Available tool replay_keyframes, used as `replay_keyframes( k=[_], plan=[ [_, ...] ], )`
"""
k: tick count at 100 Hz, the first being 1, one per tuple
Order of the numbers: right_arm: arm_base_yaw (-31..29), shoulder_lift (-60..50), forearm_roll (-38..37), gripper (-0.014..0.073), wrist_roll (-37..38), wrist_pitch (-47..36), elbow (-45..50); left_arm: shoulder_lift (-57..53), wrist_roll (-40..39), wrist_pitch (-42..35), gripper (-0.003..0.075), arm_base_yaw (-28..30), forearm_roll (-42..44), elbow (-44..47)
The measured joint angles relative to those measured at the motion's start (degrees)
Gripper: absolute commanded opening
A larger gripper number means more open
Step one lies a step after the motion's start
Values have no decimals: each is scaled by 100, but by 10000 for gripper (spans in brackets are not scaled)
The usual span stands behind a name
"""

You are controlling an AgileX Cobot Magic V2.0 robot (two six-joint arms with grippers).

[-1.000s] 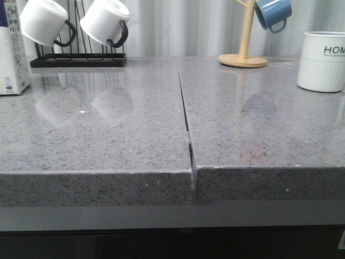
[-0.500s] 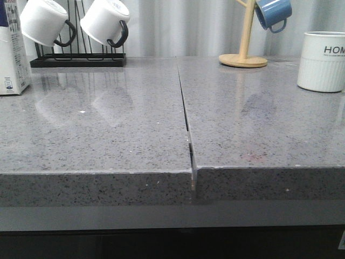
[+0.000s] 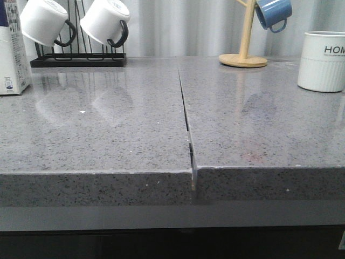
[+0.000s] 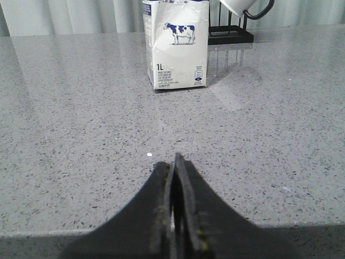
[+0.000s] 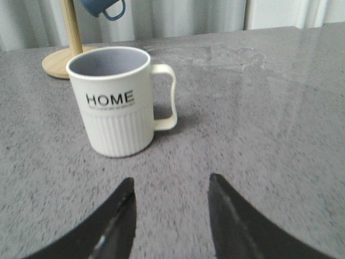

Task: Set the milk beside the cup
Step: 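Open the right gripper and reach toward the white HOME mug handle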

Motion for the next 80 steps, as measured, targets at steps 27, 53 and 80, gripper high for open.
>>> replay_keyframes(
  k=[27, 53, 80],
  plan=[
    [-67, 1645, 0, 338, 0, -797, -851, 0, 0, 0, -21, 0, 0, 0],
    [-81, 2793, 0, 338, 0, -1172, -1552, 0, 0, 0, -21, 0, 0, 0],
    [-81, 3705, 0, 338, 0, -1275, -2267, 0, 0, 0, -21, 0, 0, 0]
  ],
)
